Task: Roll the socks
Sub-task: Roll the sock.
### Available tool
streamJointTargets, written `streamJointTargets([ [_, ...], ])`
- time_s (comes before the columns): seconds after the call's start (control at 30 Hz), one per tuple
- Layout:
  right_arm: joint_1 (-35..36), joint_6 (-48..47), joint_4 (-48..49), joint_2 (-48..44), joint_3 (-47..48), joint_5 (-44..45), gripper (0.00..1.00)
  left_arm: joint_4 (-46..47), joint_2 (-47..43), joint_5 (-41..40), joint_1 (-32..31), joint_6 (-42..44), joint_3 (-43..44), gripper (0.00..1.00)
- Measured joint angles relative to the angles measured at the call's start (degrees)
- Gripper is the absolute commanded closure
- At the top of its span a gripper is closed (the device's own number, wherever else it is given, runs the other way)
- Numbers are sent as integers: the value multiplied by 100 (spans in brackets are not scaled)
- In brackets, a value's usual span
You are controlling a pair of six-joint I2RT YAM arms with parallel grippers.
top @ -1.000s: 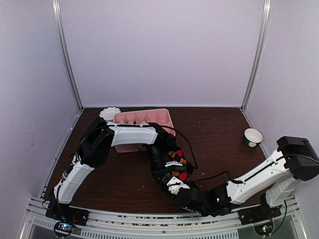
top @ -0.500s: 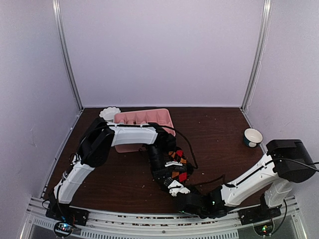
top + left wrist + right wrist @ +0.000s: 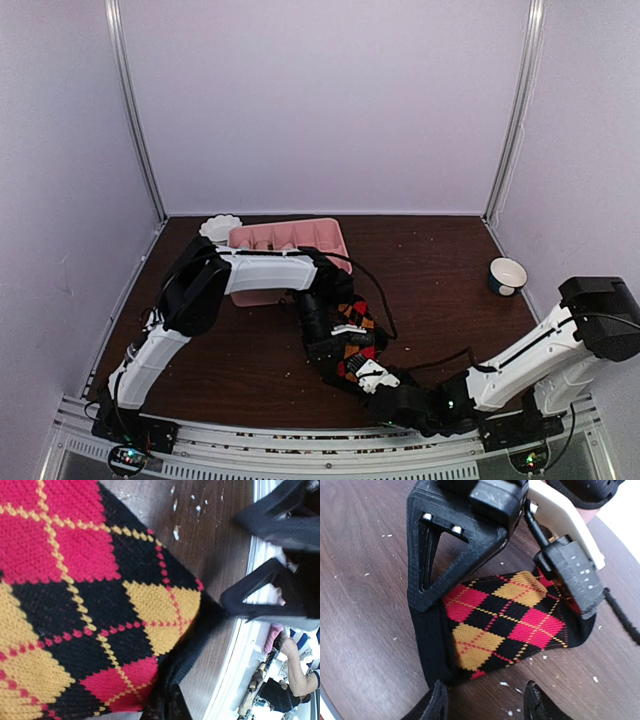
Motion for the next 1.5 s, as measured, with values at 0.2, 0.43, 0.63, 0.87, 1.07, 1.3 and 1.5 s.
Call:
streamJointTargets([
  [0.2, 111, -820, -236, -389, -9, 160, 48, -120, 96, 11, 0, 0, 149, 100],
  [0.43, 570, -2245, -247, -376, 302, 146, 50, -208, 155, 39, 9, 2, 232, 100],
  [0.63, 577, -3101, 2, -79, 498, -74, 53, -289, 210, 114, 33, 37, 286, 100],
  [0.87, 284, -3530, 144, 232, 498, -385, 68, -317, 229, 149, 44, 44, 299, 100],
  [1.07, 81, -3672, 251, 387, 498, -621, 76, -369, 262, 157, 44, 61, 350, 100],
  [1.3, -55, -3630, 389, 555, 435, -776, 78, -485, 343, 232, 79, 83, 437, 100],
  [1.5, -153, -3407, 671, 643, 387, -793, 78, -684, 494, 426, 127, 142, 579, 100],
])
